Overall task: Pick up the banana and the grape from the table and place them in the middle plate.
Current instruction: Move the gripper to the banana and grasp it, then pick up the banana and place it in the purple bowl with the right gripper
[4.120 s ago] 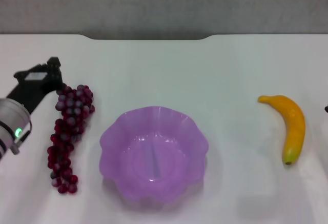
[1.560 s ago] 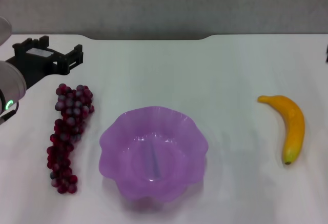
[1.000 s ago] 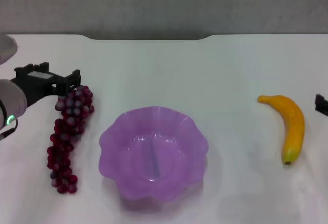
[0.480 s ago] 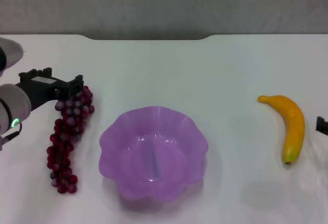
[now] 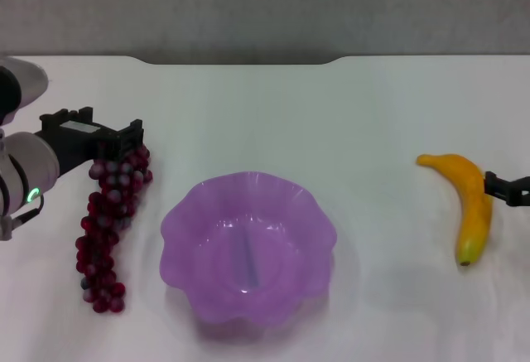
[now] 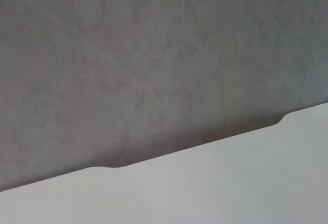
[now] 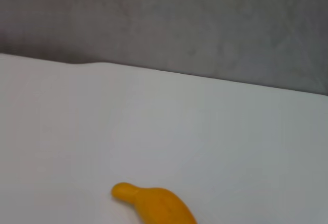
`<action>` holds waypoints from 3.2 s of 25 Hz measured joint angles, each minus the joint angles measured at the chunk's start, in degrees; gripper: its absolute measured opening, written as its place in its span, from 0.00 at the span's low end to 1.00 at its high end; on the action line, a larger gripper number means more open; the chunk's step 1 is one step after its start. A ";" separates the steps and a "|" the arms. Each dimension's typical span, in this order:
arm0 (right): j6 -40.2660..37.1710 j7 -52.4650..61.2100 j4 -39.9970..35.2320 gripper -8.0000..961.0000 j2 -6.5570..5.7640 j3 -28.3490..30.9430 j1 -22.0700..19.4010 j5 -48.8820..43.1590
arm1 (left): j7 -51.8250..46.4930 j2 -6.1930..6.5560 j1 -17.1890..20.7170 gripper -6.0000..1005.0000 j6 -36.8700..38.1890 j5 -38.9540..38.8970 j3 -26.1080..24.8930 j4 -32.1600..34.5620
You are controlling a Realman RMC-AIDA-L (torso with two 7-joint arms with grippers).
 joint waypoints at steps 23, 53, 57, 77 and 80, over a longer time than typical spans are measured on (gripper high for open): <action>0.02 -2.70 12.28 0.82 0.43 -2.91 6.92 0.25 | -0.94 -0.15 -2.38 0.78 -0.11 -0.09 1.60 1.72; 0.88 -2.36 9.23 0.50 0.12 0.19 6.27 0.17 | -0.96 -0.03 -2.27 0.78 -0.10 -0.09 1.60 2.34; 0.95 -2.59 5.03 0.50 0.08 2.49 4.77 -0.11 | -0.90 0.05 -2.25 0.78 -0.10 -0.08 1.47 2.40; 20.35 -11.70 -20.99 0.50 0.38 -9.88 10.57 1.02 | -0.53 0.00 -2.17 0.78 -0.03 -0.08 1.51 1.94; 20.17 -11.91 -18.19 0.50 0.44 -16.02 13.21 4.09 | -0.58 -0.01 -2.22 0.78 -0.02 -0.08 1.52 1.88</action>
